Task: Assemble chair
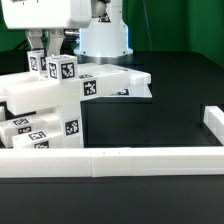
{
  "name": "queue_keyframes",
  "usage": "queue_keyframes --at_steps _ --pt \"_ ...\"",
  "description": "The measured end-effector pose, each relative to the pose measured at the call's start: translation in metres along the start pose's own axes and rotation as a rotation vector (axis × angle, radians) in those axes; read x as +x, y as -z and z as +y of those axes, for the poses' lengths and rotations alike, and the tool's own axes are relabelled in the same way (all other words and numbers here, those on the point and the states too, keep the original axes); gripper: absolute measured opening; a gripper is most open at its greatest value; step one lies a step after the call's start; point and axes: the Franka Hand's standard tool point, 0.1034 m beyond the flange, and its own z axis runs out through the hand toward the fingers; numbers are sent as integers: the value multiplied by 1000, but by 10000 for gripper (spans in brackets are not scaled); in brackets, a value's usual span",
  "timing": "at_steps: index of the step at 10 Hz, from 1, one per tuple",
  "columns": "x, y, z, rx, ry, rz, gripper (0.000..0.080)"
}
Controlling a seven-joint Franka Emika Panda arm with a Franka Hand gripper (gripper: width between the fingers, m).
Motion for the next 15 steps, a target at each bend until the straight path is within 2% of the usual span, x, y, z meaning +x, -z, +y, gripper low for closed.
queue_keyframes --at_steps 2,4,9,10,11,12,13,14,15 --pt "0 0 0 7 -214 -5 284" --pt "0 -1 0 34 -399 -19 284" --pt "0 -1 -2 39 -688 -26 284" --pt "0 0 -3 41 -672 -27 466" --pt "-2 5 -7 49 -671 -37 584" --pt "-3 12 -13 63 -671 -45 584" --pt "-5 21 -19 81 -672 -52 636" --pt "-12 34 -31 100 -683 -81 646" --pt "-19 43 -39 105 -702 -113 646"
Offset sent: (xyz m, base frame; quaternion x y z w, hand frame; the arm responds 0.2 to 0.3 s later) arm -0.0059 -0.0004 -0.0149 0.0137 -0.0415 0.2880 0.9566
